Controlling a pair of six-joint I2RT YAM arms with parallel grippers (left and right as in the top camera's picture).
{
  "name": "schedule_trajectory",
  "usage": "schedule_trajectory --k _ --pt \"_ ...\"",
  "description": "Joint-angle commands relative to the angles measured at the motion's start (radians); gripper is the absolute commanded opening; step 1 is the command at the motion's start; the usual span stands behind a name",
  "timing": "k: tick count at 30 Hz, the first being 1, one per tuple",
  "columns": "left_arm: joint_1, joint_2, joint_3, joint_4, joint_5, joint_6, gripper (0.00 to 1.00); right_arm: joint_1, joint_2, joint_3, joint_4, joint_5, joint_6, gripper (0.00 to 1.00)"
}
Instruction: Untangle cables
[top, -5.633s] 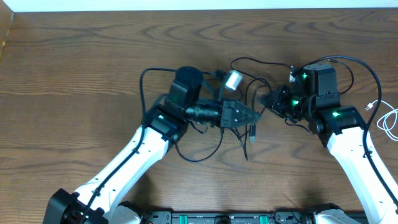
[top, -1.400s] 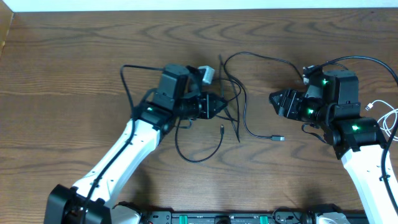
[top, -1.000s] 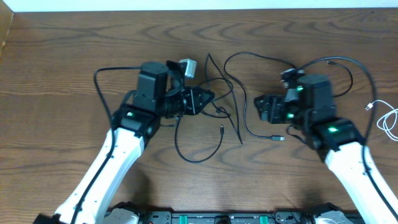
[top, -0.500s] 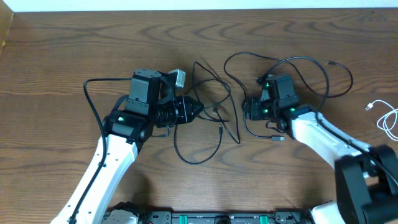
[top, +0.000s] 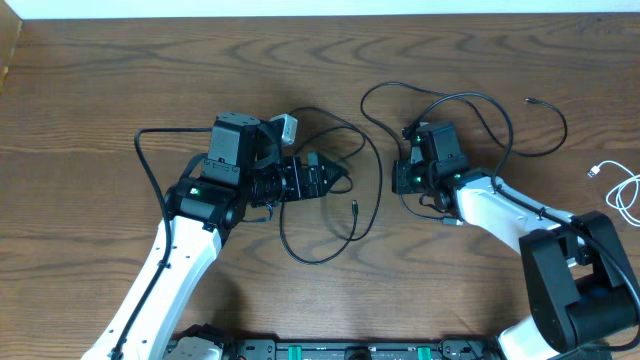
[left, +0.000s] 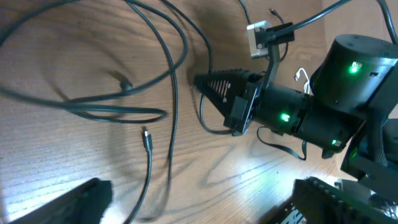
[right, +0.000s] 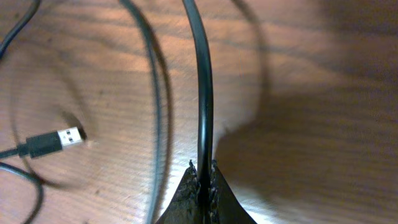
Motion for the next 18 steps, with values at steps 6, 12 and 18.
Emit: schedule_trajectory --k 6,12,18 --pt "0.005 -0.005 0.008 -0.002 -0.006 0.008 0.99 -0.126 -0.021 0.198 -0.008 0.118 -0.111 0.01" --pt "0.005 -0.005 0.008 -0.002 -0.006 0.007 1.0 -0.229 -0.021 0.325 0.08 0.121 -0.273 0.01" --pt "0.005 -0.005 0.008 -0.002 -0.006 0.007 1.0 -0.29 -0.016 0.332 0.224 0.143 -0.415 0.01"
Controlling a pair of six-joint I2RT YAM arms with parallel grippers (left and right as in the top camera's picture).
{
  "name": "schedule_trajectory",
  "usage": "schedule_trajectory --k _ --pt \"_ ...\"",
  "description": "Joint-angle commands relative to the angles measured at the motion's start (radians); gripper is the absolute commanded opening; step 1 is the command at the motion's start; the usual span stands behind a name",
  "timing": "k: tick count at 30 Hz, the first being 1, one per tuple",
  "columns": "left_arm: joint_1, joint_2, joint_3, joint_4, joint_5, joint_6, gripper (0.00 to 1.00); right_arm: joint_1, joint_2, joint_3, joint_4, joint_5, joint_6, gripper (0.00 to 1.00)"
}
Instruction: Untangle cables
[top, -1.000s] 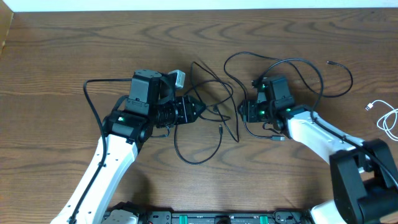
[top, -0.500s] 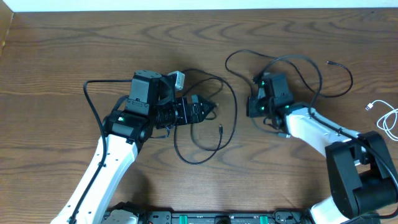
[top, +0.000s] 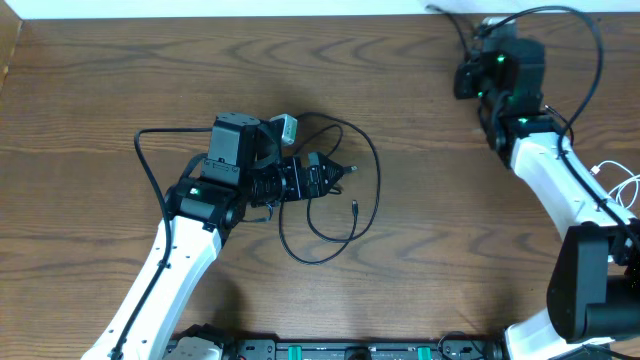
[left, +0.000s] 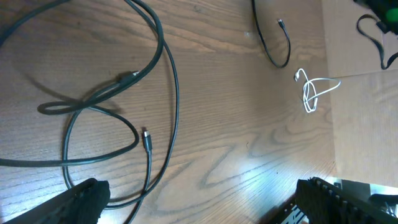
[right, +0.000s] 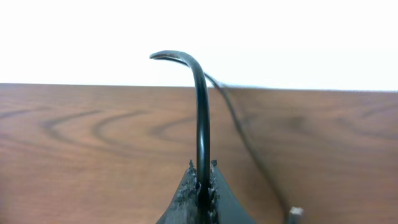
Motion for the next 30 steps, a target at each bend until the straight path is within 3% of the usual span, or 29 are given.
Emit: schedule_trajectory --k 1,5,9,13,17,18,19,20,25,30 --pt "0.005 -0.005 0.008 -0.002 -0.006 0.006 1.0 -0.023 -0.013 0.01 -0.002 0.023 -0.106 0.01" --pt "0.005 -0.005 0.008 -0.002 -0.006 0.006 1.0 -0.026 -0.011 0.008 -0.043 -0.008 -0.105 0.03" --pt "0.005 -0.005 0.008 -0.002 -0.006 0.006 1.0 -0.022 0.001 0.008 -0.045 -0.021 -0.102 0.16" --pt "0.005 -0.005 0.008 -0.002 -0.006 0.006 1.0 -0.023 0.019 0.008 -0.044 -0.012 -0.103 0.21" --pt "0.005 -0.005 0.008 -0.002 -0.006 0.006 1.0 -0.027 0.026 0.008 -0.046 -0.012 -0.103 0.38" --pt "0.005 -0.005 0.008 -0.002 -0.006 0.006 1.0 -0.029 0.026 0.008 -0.05 -0.012 -0.103 0.48" --pt "0.005 -0.005 0.008 -0.002 -0.006 0.006 1.0 -0.031 0.026 0.008 -0.056 -0.012 -0.102 0.79" --pt "0.005 -0.005 0.008 -0.002 -0.006 0.006 1.0 -0.035 0.026 0.008 -0.066 -0.013 -0.102 0.91" --pt "0.005 -0.005 0.008 -0.002 -0.006 0.006 1.0 -0.082 0.029 0.008 -0.101 -0.009 -0.049 0.93" --pt "0.005 -0.005 0.008 -0.002 -0.006 0.006 1.0 -0.142 0.071 0.008 -0.12 0.015 -0.05 0.85"
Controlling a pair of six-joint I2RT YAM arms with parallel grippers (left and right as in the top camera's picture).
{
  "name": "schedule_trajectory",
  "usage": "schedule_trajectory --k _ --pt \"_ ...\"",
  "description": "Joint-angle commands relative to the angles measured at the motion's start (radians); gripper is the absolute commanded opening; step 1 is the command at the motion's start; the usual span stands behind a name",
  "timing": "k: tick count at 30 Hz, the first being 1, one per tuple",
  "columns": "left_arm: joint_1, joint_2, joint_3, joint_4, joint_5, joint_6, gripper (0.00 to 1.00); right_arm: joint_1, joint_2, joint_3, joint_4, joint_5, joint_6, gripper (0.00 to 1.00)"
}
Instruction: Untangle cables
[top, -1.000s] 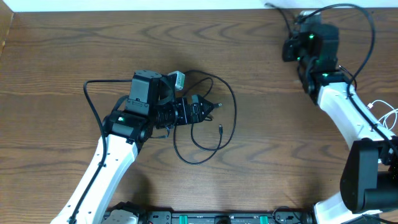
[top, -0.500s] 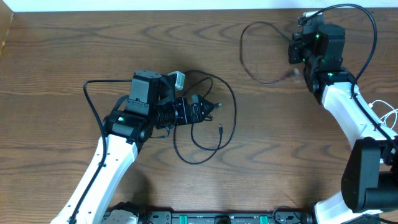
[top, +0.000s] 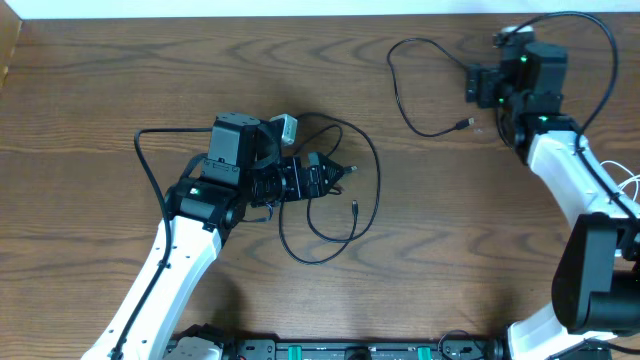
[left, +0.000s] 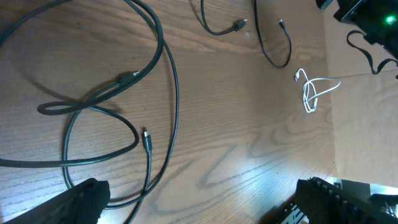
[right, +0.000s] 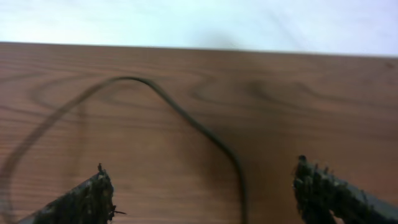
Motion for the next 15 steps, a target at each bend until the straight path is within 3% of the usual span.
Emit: schedule_trajectory --k 1,5,10,15 --pt "0.005 -0.005 0.008 -0.002 -0.006 0.007 1.0 -0.043 0.051 0.008 -0.012 0.029 0.02 0.81" --pt "0.005 -0.005 0.008 -0.002 -0.006 0.007 1.0 -0.072 0.111 0.008 -0.059 0.036 0.049 0.76" --pt "0.005 -0.005 0.008 -0.002 -0.006 0.007 1.0 -0.081 0.13 0.008 -0.122 0.137 0.232 0.75" --pt "0.005 -0.005 0.008 -0.002 -0.006 0.006 1.0 -0.08 0.101 0.009 -0.254 0.257 0.482 0.84"
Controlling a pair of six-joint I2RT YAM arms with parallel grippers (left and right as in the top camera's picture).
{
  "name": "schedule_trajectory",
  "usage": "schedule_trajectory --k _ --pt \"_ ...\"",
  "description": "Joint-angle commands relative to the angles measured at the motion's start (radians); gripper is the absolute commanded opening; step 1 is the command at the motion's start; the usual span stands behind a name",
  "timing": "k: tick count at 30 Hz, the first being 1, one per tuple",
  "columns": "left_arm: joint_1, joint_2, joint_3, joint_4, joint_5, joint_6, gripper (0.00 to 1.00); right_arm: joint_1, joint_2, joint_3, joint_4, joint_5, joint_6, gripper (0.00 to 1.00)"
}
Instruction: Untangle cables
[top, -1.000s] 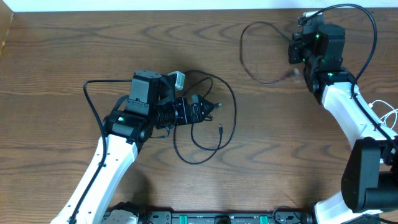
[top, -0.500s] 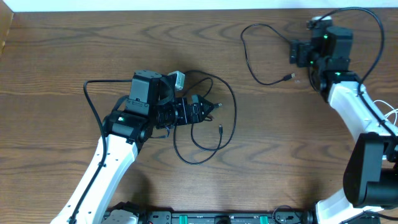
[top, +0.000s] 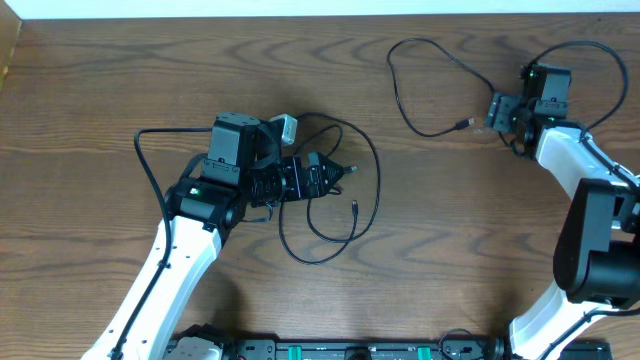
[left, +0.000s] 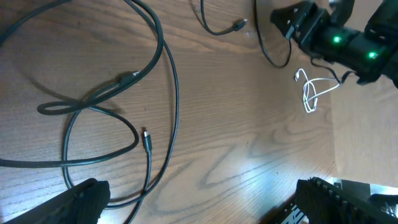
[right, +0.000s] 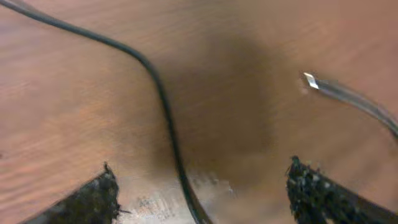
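Observation:
A tangle of black cable loops (top: 340, 205) lies in the middle of the table, also in the left wrist view as crossed loops (left: 124, 81) with a small plug (left: 146, 140). My left gripper (top: 335, 178) rests over it, open (left: 202, 199), holding nothing. A separate black cable (top: 410, 95) lies at the far side, its plug (top: 463, 124) pointing right. My right gripper (top: 497, 110) hovers just right of that plug, open (right: 205, 199); a black cable (right: 158, 93) on the wood runs between its fingers, untouched.
A thin white cable (left: 314, 90) lies coiled at the right of the table. Another black cable (left: 277, 46) curves near it, and a metal plug tip (right: 311, 79) shows in the right wrist view. The table's far edge runs along the top (top: 300, 17).
My right gripper, still open, has moved right and toward the near side, low over the wood beside the separated cable's plug. The cables and the left arm have not moved.
My right gripper was shut on a black cable next to the left gripper mid-table. Then it held that cable at the far right edge, drawn out of the tangle. Then it was open with the cable lying at the far side, where it stays.

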Motion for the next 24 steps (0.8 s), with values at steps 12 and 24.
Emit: schedule_trajectory --k 12,24 --pt "0.005 -0.005 0.008 -0.002 -0.006 0.006 1.0 -0.027 -0.032 0.008 -0.263 0.191 0.561 0.86" --pt "0.005 -0.005 0.008 -0.002 -0.006 0.006 1.0 -0.027 -0.014 0.008 -0.28 0.337 0.711 0.82"
